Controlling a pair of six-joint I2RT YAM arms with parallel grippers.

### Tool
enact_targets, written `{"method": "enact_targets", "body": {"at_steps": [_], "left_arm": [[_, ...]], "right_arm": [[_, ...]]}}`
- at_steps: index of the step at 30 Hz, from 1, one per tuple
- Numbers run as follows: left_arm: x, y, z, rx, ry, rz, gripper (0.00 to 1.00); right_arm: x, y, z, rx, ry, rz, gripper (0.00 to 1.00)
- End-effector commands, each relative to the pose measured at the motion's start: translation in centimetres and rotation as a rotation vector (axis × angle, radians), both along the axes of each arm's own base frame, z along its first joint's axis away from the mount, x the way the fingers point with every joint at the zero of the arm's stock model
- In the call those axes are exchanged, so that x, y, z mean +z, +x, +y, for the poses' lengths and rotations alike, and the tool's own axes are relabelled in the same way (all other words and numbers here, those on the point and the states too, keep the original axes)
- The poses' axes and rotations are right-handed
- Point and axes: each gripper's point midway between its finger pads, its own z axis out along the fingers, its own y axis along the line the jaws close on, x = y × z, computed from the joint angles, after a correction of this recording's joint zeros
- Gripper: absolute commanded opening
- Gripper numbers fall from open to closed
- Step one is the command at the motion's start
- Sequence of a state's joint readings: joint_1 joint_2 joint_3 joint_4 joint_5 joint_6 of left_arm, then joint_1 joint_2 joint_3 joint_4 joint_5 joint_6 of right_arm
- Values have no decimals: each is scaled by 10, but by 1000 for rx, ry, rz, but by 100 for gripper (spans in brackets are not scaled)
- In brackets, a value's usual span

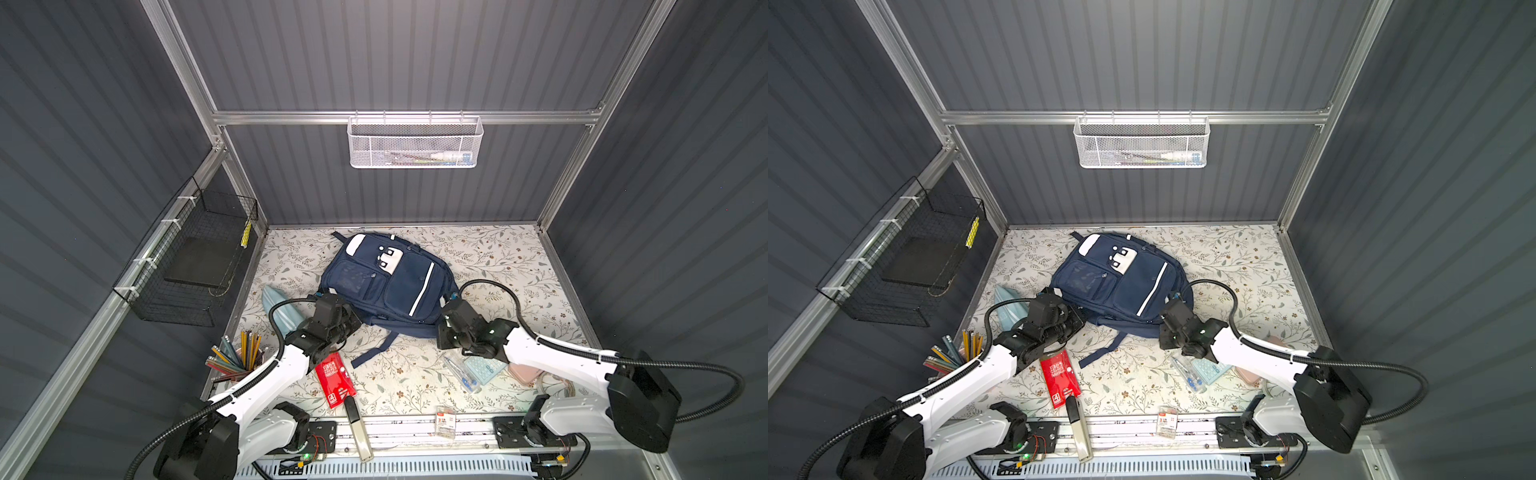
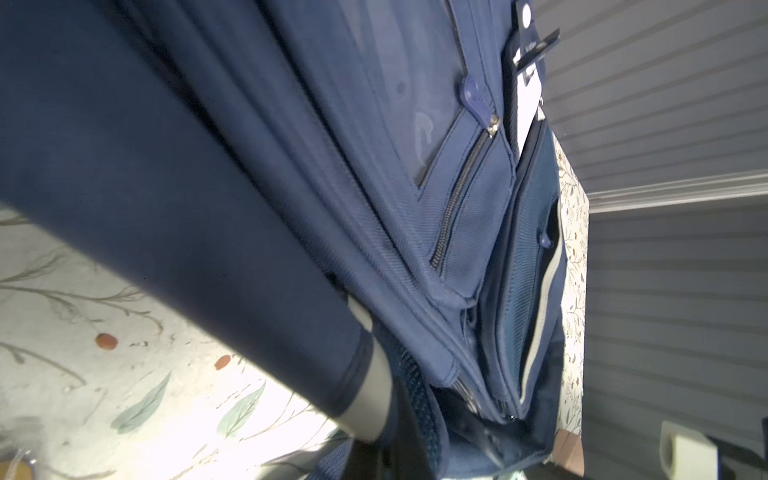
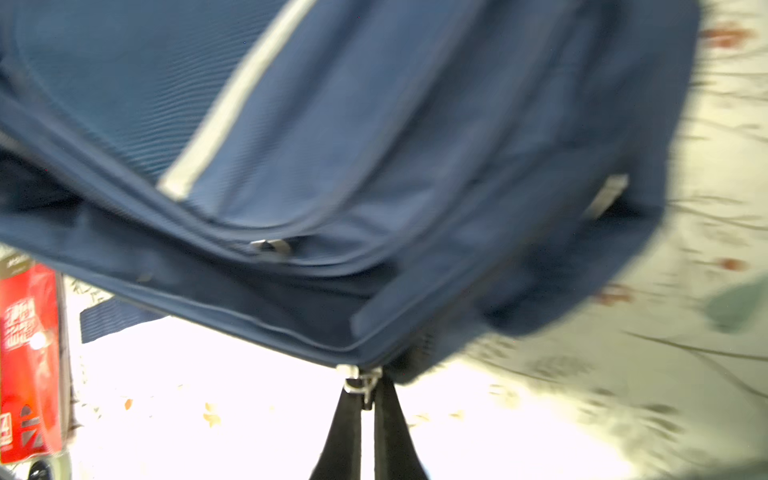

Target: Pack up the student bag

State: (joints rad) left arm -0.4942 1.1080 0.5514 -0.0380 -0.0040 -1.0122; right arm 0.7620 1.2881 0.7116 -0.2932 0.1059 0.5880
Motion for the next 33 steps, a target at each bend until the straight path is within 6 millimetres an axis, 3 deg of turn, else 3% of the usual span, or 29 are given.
{"method": "enact_targets", "body": {"at_steps": [1, 5, 6, 7, 9, 11, 12, 14, 17, 21, 24, 27, 28, 29, 31, 33], "left_arm": [[20, 31, 10, 51, 37, -107, 0], [12, 52, -16, -36, 23, -99, 1], [11, 57, -18, -38, 23, -101, 7], [12, 61, -18, -36, 32, -107, 21], [17, 68, -16, -30, 60, -120, 62], [23, 69, -9, -15, 71, -129, 80], [26, 66, -4, -5, 77, -126, 82], [25, 53, 6, -3, 110, -89, 83], [3, 20, 13, -29, 118, 26, 84], [-17, -14, 6, -4, -60, 98, 84], [-28, -23, 0, 20, -106, 121, 84], [-38, -26, 0, 49, -112, 153, 82], [-41, -27, -1, 53, -115, 157, 89], [-44, -26, -3, 51, -124, 164, 87], [-47, -21, -9, 30, -135, 160, 63], [-45, -15, -11, 19, -111, 147, 21]], "right_arm": [[-16, -20, -32, 48, -132, 71, 0], [-6, -31, 3, 166, -119, 61, 0], [-4, -33, 15, 189, -117, 58, 0], [-1, -35, 27, 211, -105, 51, 0], [6, -37, 61, 264, -45, 37, 0], [14, -33, 93, 298, 24, 28, 0], [17, -32, 110, 319, 56, 32, 0], [24, -31, 141, 364, 93, 30, 0], [34, -29, 180, 423, 111, 4, 0], [37, -29, 223, 478, 199, 21, 0], [36, -28, 233, 478, 194, 14, 0], [32, -24, 231, 438, 194, 14, 0], [32, -24, 232, 436, 205, 13, 0], [31, -27, 234, 444, 220, 17, 0], [30, -33, 239, 473, 236, 16, 0], [27, -35, 236, 468, 196, 12, 0]]}}
